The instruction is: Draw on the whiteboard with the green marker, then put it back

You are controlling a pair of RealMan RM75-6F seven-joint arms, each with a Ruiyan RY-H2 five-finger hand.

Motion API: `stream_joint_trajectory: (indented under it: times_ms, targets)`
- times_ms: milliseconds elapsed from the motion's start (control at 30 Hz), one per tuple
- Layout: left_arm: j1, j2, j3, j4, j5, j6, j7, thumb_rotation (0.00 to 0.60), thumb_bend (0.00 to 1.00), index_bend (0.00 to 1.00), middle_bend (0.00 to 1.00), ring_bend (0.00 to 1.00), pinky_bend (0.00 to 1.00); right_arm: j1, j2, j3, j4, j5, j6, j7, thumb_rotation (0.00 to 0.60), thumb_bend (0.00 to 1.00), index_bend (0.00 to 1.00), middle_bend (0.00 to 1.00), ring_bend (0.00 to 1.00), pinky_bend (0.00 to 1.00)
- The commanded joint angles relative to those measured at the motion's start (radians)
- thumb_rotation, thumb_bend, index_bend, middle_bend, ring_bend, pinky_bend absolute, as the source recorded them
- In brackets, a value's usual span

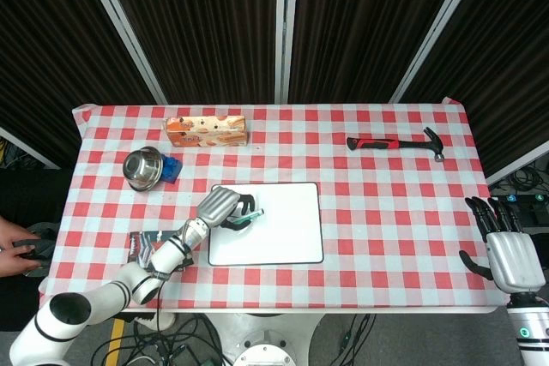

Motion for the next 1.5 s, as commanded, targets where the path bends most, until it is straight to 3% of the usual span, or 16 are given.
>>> stream_joint_trajectory:
  times_ms: [33,233,467,867,1500]
  targets:
    - [0.036,0.068,-0.02,-0.123,-0.025,0.031,0.082,0.6,0.41,0.54,0.59,0.7,0.95,-0.003,-0.001,0.0,0.003,-0.007,0.01,0.006,0.6,0.15,0.0,0.07,0.0,0.0]
    - [0.013,0.08,-0.067,-0.151,-0.041,0.026,0.132,0.6,0.41,0.53,0.59,0.7,0.95,-0.01,0.004,-0.002,0.0,-0.002,0.017,0.002,0.6,0.15,0.0,0.07,0.0,0.0]
    - [-0.022,0.019,-0.096,-0.054,-0.066,-0.032,0.111,0.6,0.41,0.53,0.59,0.7,0.94,-0.003,0.005,0.001,-0.007,0.011,0.003,-0.01,0.6,0.15,0.0,0.07,0.0,0.0]
    - [-0.039,-0.055,-0.094,0.085,-0.058,-0.048,0.05,0.6,0.42,0.53,0.59,0.7,0.94,0.003,0.006,0.005,-0.007,0.029,-0.012,-0.015,0.6,0.15,0.0,0.07,0.0,0.0]
    - [-0.039,-0.109,-0.084,0.133,-0.052,-0.06,0.024,0.6,0.42,0.54,0.59,0.7,0.94,0.002,0.013,0.001,-0.006,0.029,-0.014,-0.011,0.6,0.15,0.0,0.07,0.0,0.0]
